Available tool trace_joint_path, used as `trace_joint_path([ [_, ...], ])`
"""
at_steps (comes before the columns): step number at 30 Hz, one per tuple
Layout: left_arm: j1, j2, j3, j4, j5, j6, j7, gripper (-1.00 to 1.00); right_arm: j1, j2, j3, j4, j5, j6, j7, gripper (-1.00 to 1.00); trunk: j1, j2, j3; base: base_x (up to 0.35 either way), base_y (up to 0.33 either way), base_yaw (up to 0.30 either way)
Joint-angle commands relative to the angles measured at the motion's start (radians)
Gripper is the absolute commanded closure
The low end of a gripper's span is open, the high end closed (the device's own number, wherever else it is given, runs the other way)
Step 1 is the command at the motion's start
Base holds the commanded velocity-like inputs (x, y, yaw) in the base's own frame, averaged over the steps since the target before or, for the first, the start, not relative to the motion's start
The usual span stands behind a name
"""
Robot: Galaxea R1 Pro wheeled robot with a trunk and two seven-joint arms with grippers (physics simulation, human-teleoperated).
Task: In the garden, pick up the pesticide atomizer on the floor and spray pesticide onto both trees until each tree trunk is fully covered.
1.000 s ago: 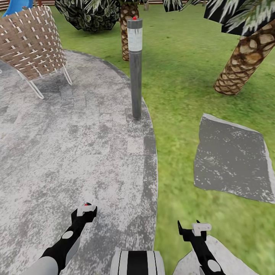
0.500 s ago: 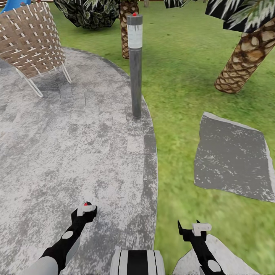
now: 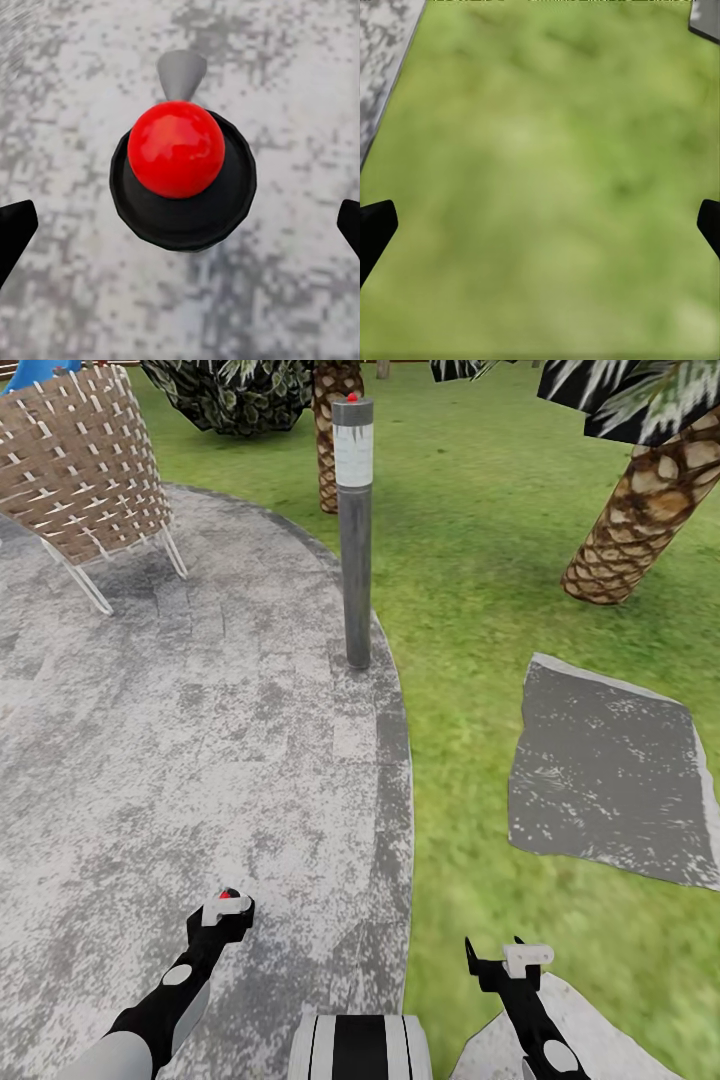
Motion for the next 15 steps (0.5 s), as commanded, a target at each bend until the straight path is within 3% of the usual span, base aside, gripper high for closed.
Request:
trace_joint_path([
  [1,0.000,0.000,0.001,0.001,0.002,-0.003,0.000,-1.00,0.000,0.000,0.000,0.001,0.001,-0.003,0.000,-1.00,0.000,0.000,0.000,0.000,0.000,0.000],
  [15,0.000,0.001,0.001,0.001,0.003,-0.003,0.000,-1.00,0.000,0.000,0.000,0.001,0.001,-0.003,0.000,-1.00,0.000,0.000,0.010,0.000,0.000,0.000],
])
